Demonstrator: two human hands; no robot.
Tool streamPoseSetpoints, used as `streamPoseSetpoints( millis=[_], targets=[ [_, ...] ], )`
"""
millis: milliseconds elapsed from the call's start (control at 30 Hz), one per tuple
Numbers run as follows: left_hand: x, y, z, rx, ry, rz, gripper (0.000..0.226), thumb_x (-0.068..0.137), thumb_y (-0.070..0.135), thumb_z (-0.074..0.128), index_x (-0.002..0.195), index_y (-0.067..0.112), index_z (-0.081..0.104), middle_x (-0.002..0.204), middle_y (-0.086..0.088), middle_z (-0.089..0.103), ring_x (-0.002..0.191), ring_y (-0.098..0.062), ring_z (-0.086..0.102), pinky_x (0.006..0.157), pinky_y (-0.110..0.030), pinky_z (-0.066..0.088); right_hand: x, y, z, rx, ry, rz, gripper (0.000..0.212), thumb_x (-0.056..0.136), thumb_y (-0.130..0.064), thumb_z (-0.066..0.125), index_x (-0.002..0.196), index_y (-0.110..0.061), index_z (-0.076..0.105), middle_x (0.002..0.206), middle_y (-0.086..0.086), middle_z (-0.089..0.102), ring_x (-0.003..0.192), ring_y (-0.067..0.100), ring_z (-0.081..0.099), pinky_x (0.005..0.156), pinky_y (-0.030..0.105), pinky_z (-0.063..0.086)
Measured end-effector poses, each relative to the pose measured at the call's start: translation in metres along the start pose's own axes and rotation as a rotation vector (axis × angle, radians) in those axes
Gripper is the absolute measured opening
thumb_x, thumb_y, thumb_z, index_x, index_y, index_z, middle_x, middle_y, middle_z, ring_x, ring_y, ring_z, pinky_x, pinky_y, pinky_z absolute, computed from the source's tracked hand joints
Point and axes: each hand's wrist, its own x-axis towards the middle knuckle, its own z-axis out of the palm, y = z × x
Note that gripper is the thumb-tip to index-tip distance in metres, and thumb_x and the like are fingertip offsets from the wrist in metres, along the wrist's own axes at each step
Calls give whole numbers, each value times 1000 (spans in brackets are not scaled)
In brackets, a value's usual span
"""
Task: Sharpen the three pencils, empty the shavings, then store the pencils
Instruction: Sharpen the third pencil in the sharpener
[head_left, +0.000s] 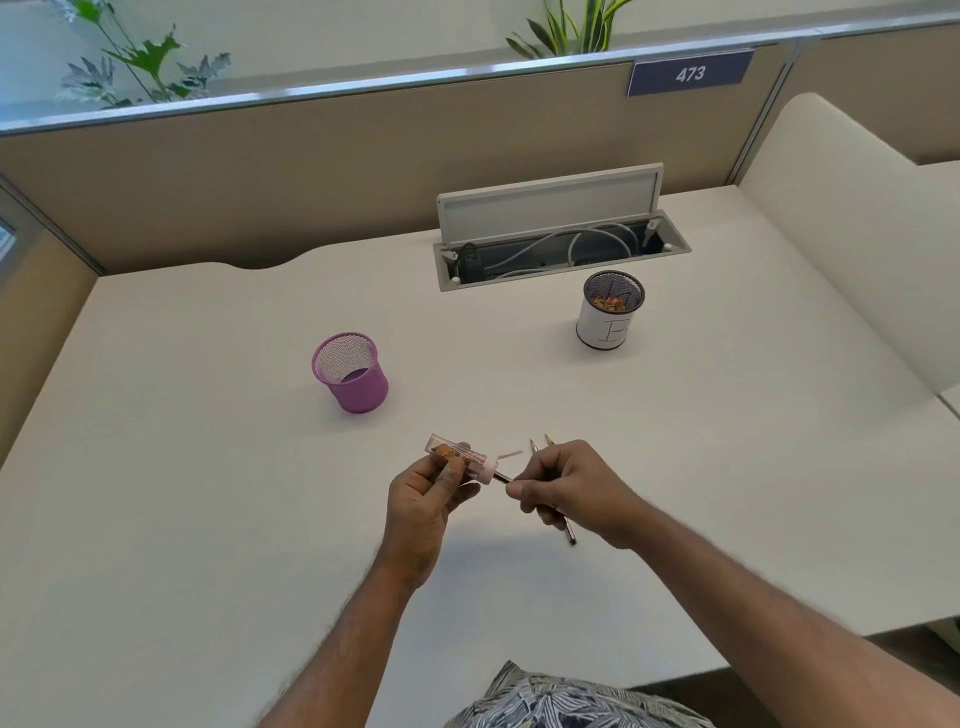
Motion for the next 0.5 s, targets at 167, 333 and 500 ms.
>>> streamPoseSetpoints(
  millis=[167,333,500],
  targets=[
    [1,-2,0,-19,-21,2,24,89,27,58,98,19,79,102,-4,77,96,-20,72,79,-27,56,1,-2,-5,182,-100,160,18,82,-8,74,67,-6,65,65,15,63,40,15,46,42,22,35],
    [2,-1,-3,-49,-45,-2,25,89,25,57,100,13,77,104,-5,76,100,-24,71,81,-28,56,2,0,-3,308,-148,279,14,87,-8,68,75,-3,71,62,12,62,37,12,43,39,20,32],
    [4,0,-2,-57,-59,-9,26,90,23,56,99,11,78,109,-9,74,102,-29,71,82,-29,56,1,0,-3,365,-216,332,24,80,-20,70,85,3,68,60,6,59,37,8,40,36,18,31]
  ],
)
